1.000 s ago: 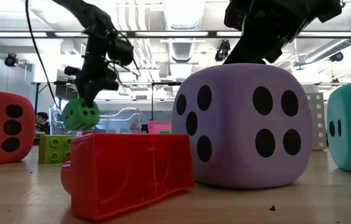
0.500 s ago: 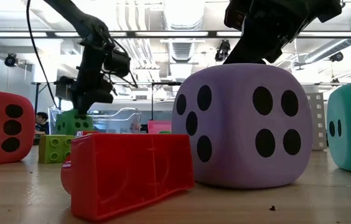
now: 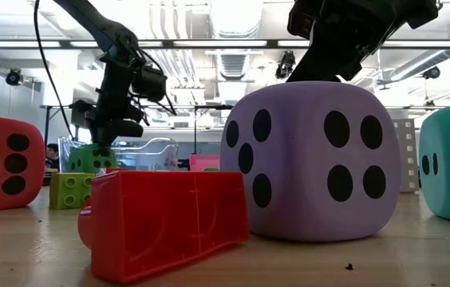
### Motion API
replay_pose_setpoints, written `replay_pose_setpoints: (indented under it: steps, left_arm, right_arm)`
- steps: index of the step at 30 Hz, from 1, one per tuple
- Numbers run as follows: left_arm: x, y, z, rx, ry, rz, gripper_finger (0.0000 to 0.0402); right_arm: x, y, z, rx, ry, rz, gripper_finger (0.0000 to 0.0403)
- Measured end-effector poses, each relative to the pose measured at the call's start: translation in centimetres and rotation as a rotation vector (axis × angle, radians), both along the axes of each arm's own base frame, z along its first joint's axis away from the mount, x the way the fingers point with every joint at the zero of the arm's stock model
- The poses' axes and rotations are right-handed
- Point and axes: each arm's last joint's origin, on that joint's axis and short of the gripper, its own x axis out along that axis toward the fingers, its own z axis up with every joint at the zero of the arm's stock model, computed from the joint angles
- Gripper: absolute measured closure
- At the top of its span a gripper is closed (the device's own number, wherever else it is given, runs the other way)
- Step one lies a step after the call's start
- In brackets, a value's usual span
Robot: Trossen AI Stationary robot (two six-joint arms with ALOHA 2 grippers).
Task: Pick & Place Toys
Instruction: Put the green die into the transparent bin, then put the blue deck of cards into the pink bin
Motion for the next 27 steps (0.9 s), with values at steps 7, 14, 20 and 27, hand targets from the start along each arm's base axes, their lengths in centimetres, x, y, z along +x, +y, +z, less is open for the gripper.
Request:
replay_pose_setpoints:
  steps: [7,14,20,27]
  left_arm:
    - [0.1,0.0,0.0,0.000,-0.002,-0.003,0.0203]
    - [0.2,-0.1,0.1,-0.006,-0.006,-0.005,0.0106]
    - [0.6,-0.3,1.2,-0.010,0.004,-0.023,0.0086]
    - [1.7,-0.8,3.0,0.002,-0.003,-0.059,0.0085]
  right_arm:
    - [0.0,0.0,0.0,0.000,0.000,0.000,0.0097]
    - [0.0,0.0,0.0,0.000,0.000,0.000,0.0097]
    - [0.0,0.0,0.0,0.000,0.000,0.000,0.0097]
    - [0.0,0.0,0.0,0.000,0.000,0.000,0.0097]
